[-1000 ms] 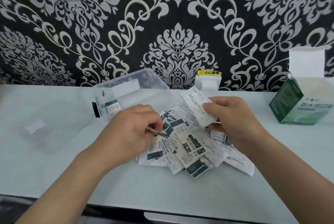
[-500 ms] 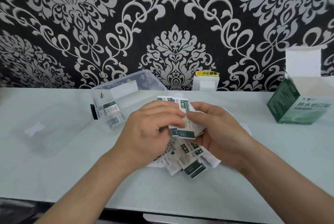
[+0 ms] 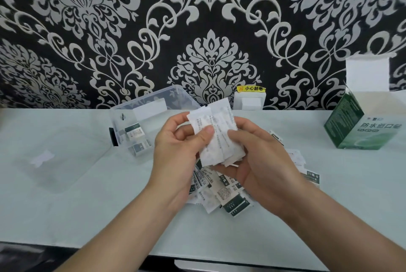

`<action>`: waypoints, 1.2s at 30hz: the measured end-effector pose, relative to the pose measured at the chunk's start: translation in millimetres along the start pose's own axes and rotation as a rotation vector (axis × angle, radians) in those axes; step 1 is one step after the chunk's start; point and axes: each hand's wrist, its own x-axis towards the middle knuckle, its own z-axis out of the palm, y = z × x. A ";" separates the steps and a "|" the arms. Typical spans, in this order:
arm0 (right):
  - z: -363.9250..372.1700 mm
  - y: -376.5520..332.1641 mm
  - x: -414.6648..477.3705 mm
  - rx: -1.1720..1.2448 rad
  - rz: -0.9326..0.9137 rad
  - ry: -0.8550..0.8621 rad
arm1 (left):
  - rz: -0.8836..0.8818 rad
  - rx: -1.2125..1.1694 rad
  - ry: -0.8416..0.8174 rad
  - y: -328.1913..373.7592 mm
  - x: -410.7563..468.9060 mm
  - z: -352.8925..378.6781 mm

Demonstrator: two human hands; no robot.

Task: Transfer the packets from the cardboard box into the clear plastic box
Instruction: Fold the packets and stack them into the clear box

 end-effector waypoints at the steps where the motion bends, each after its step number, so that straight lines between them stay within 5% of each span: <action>1: 1.5 0.6 -1.6 0.004 0.007 -0.020 | 0.009 -0.012 0.012 -2.2 -0.6 1.1; 8: 2.6 -1.4 -2.0 0.055 0.101 -0.105 | 0.095 0.157 -0.010 -3.3 -1.5 2.5; 15: -2.8 -8.4 -1.7 0.341 0.350 -0.374 | -0.022 -0.040 -0.680 13.4 10.8 -19.3; 21: 0.0 -4.5 -3.5 0.189 0.353 -0.354 | 0.142 0.288 -0.322 14.7 6.6 -9.7; 28: -7.5 -0.2 -1.7 -0.119 0.348 -0.471 | 0.197 0.492 -0.147 9.1 7.0 -4.8; 32: -7.3 -0.1 -0.5 -0.013 0.372 -0.398 | 0.224 0.444 -0.307 16.4 4.4 -9.1; 36: -5.7 0.2 0.1 0.015 0.338 -0.290 | 0.376 0.903 -0.543 18.7 -0.6 -13.3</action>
